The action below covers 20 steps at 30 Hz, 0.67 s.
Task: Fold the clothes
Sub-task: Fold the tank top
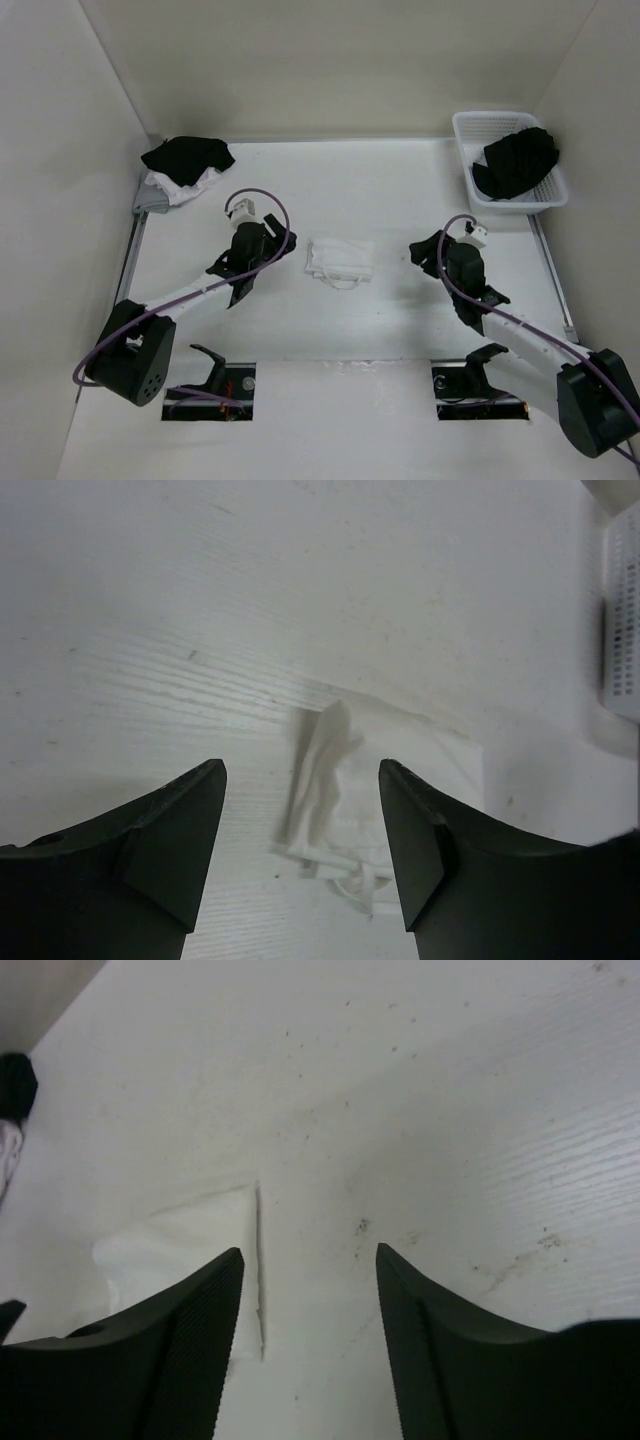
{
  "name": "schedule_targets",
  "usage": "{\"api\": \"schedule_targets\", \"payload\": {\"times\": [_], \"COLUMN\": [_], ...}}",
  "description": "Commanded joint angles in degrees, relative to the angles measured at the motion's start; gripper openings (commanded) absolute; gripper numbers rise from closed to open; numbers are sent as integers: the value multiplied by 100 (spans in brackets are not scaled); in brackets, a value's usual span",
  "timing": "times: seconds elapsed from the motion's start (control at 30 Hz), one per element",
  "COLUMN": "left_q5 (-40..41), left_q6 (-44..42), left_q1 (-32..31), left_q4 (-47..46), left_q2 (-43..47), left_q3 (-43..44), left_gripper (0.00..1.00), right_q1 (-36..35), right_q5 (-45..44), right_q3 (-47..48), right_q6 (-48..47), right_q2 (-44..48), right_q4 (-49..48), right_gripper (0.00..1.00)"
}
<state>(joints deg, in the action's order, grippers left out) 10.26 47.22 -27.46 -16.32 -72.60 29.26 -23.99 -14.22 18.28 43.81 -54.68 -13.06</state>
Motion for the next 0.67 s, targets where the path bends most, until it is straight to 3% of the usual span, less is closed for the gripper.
{"api": "schedule_targets", "payload": {"times": [0.0, 0.13, 0.3, 0.63], "left_q5": [81, 72, 55, 134], "left_q6": [-47, 24, -108, -152], "left_q1": [342, 545, 466, 361], "left_q4": [50, 58, 102, 41], "left_q2": [79, 342, 387, 123], "left_q3": [-77, -315, -245, -122], "left_gripper": [63, 67, 68, 67], "right_q1": [241, 259, 259, -57], "right_q5": [-11, -168, -178, -485], "right_q3": [9, -88, -97, -53], "right_q6": [49, 40, -66, -338], "right_q2": [-174, -491, -992, -773], "right_q4": [-1391, -1751, -2122, -2034], "right_gripper": [63, 69, 69, 70]}}
